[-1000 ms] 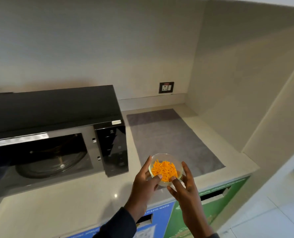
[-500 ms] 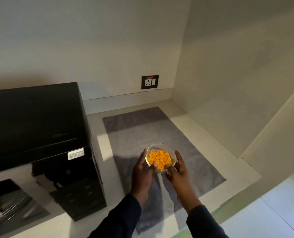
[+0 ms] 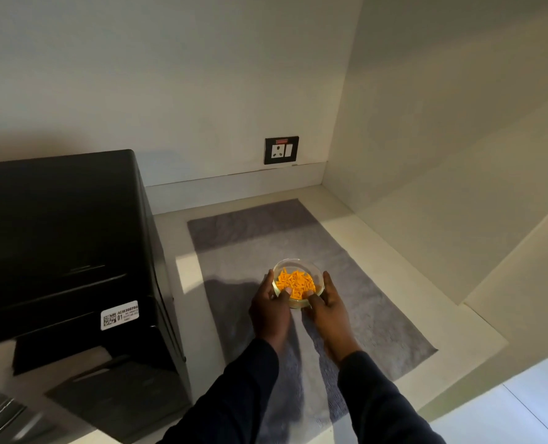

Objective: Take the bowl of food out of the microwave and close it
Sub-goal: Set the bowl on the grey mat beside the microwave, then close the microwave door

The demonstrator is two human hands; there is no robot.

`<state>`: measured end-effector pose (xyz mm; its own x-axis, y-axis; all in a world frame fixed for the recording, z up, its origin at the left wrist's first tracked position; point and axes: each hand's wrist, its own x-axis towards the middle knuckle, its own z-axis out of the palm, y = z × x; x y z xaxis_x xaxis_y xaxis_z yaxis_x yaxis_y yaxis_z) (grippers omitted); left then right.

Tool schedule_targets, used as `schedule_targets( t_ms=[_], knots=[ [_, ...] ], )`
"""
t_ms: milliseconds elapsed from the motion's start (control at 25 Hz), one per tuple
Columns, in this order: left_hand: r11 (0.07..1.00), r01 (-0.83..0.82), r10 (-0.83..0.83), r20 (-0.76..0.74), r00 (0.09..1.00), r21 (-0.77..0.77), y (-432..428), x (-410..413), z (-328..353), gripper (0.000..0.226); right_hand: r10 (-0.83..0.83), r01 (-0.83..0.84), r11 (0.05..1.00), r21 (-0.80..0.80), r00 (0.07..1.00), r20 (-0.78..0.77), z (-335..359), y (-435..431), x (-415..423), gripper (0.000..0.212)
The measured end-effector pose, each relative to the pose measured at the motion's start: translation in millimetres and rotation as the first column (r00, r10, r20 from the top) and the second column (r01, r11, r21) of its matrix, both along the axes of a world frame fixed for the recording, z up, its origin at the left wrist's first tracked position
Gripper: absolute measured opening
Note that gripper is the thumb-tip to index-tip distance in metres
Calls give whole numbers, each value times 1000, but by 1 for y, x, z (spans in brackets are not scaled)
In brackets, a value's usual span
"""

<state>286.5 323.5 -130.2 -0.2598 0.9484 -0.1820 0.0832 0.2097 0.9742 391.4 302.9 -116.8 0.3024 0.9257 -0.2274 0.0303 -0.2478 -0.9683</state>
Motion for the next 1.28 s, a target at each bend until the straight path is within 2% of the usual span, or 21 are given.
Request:
schedule_targets(
  t_ms=[160, 320, 400, 560, 680, 840, 960, 1080, 1200, 1280],
  knots=[
    [997, 77, -79, -133, 988, -15, 1, -4, 3, 60, 39, -37, 999, -34, 996, 76, 2, -1, 0, 68],
    [996, 78, -81, -103, 991, -30, -30, -11, 16, 66, 17, -14, 998, -64, 999, 46, 4, -29, 4, 77],
    [994, 108, -105, -150, 983, 11, -63, -14, 22, 51, -28, 33, 997, -66, 997, 74, -1, -55, 5, 66],
    [962, 264, -234, -289, 928, 67, -150, -35, 33, 25, -45, 45, 998, -37, 999, 14, 0, -118, -11, 25],
    [944, 316, -267, -341, 901, 97, -223, -59, 58, 9, 47, -47, 998, 40, 999, 1, 24, -174, -34, 19],
    [938, 292, -177, -467, 866, 186, -286, -100, 126, 5, 157, -185, 945, 271, 980, 120, 88, -222, -75, 18],
    [927, 273, -58, -621, 782, 258, -317, -139, 186, 9, 200, -327, 845, 422, 927, 318, 141, -239, -109, 29],
    [946, 195, 65, -739, 671, 260, -346, -195, 234, 20, 178, -478, 730, 489, 823, 539, 183, -251, -147, 38],
    [974, 49, 156, -811, 564, 221, -375, -264, 257, 27, 190, -617, 640, 458, 705, 683, 200, -251, -179, 51],
    [987, -74, 159, -891, 426, 140, -400, -315, 264, 33, 182, -682, 620, 388, 606, 775, 203, -248, -200, 60]
  ],
)
